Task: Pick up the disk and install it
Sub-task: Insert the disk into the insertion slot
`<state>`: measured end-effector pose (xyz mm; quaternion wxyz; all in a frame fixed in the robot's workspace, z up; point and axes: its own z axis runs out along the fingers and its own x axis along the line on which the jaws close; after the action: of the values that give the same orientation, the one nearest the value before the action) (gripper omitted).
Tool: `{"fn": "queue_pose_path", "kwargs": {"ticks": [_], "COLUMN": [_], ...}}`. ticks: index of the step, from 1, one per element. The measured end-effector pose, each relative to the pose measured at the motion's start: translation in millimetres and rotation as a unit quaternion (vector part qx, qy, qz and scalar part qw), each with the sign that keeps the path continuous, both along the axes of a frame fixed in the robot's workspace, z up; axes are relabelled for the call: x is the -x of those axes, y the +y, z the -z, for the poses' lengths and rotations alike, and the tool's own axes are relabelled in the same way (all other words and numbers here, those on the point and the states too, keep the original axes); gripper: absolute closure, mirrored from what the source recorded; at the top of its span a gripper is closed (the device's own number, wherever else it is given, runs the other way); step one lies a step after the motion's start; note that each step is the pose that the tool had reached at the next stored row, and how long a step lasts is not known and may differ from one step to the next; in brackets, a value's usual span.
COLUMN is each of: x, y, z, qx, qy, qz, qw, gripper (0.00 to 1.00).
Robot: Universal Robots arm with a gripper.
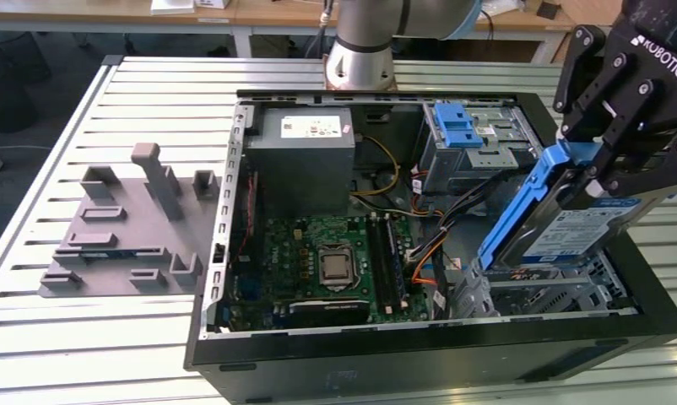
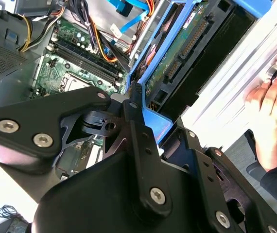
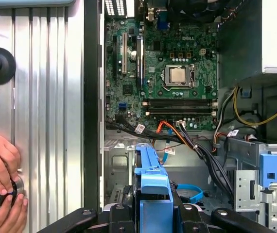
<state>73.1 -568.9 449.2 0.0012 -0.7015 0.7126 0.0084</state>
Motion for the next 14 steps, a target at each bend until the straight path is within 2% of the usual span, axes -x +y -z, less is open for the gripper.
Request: {"fn": "queue_pose_path", "kwargs": {"ticks": [14], "x": [-5.4], "y": [0.0], "z": [5.7], "qx": [0.0000], "qy": [0.0000], "qz": [0.006], "qw": [1.0000], "gripper": [0.64]}}
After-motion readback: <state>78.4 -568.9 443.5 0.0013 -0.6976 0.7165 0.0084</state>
